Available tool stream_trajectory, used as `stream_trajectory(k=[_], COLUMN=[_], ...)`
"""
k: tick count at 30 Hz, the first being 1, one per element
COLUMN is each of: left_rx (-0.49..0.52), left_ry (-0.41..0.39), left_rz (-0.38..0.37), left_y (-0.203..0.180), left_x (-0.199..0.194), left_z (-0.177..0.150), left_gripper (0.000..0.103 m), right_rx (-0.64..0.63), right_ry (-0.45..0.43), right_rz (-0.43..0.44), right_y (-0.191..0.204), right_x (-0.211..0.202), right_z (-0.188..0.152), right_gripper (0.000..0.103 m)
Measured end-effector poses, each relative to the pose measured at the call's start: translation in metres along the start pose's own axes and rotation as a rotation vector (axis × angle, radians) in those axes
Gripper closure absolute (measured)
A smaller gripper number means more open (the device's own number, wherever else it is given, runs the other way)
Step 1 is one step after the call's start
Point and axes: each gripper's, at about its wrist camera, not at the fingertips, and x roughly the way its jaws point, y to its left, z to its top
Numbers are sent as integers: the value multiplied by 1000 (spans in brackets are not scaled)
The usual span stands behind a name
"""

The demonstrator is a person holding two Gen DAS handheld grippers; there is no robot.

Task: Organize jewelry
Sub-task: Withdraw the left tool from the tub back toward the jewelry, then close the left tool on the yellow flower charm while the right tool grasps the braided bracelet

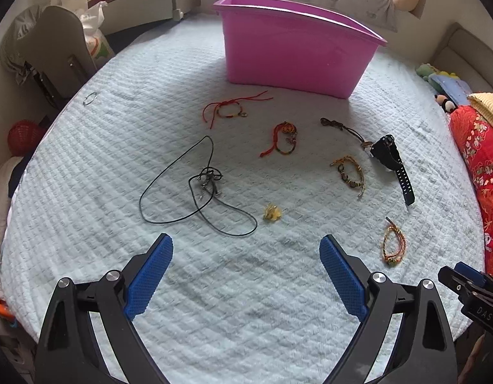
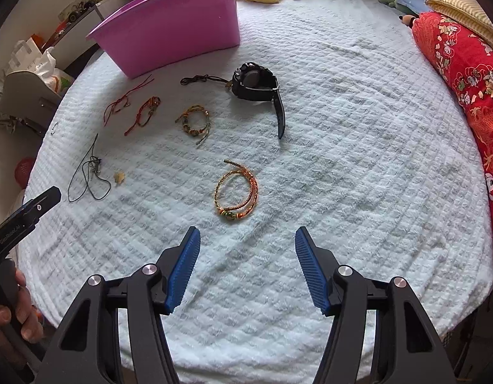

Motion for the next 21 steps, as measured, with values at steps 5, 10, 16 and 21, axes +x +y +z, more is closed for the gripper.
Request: stream_trajectory(k=[5,10,16,21], left_rx=[50,88,109,112], left_ry=[-28,-60,-86,-115], left_rz=[-32,-42,-48,-56], left_y=[-16,-24,-33,-38], left_x=[32,54,73,84], left_z=[-3,-13,-17,-12], left_gripper=[12,12,12,12], right_rx=[22,31,19,11], right_ry=[-38,-63,-88,-112], right_rz=[-6,-12,-26,-38], right_y=[-2,-1,1,0], right_x=[27,51,73,82], right_z=[-1,-7,-9,-5], right_gripper=[44,44,44,44])
